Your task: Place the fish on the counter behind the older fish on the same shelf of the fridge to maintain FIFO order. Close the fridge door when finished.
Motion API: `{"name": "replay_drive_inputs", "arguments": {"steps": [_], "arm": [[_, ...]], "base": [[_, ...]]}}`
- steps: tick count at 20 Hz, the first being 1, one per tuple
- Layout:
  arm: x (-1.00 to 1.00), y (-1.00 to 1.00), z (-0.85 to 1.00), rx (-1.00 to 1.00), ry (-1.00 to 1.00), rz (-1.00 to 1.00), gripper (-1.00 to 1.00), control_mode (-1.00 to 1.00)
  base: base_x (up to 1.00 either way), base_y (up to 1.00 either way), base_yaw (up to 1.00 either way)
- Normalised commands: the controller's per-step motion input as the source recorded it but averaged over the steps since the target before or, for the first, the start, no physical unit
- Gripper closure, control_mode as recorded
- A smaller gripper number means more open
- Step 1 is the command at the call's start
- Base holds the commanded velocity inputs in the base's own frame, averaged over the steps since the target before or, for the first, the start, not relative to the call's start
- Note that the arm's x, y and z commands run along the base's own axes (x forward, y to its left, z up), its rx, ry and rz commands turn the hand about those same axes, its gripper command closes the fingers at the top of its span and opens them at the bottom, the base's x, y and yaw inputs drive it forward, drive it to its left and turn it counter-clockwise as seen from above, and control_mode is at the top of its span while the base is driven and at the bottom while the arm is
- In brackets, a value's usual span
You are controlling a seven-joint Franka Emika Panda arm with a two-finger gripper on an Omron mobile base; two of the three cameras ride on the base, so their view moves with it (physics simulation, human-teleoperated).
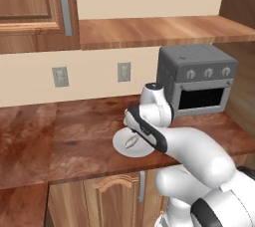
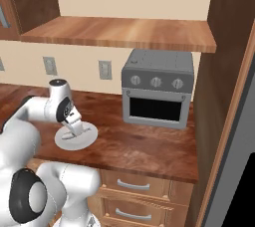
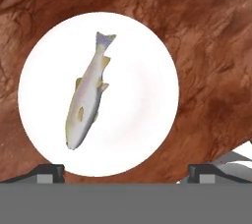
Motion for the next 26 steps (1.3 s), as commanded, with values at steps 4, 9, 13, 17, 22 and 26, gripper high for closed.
{"name": "replay_drive_inputs", "arguments": {"steps": [4,9,13,17,22,26], "arm": [[0.26,0.10,-0.20,0.00,0.00,0.00,-1.00,-1.00],[0.21,0.07,-0.24,0.00,0.00,0.00,-1.00,-1.00],[0.29,0.09,-0.24,0.00,0.00,0.00,-1.00,-1.00],[0.29,0.08,-0.21,0.00,0.00,0.00,-1.00,-1.00],[0.24,0.03,-0.21,0.00,0.00,0.00,-1.00,-1.00],[0.03,0.00,-0.31,0.00,0.00,0.00,-1.00,-1.00]], "base": [[0.00,0.00,0.00],[0.00,0.00,0.00],[0.00,0.00,0.00],[0.00,0.00,0.00],[0.00,0.00,0.00],[0.00,0.00,0.00]]}}
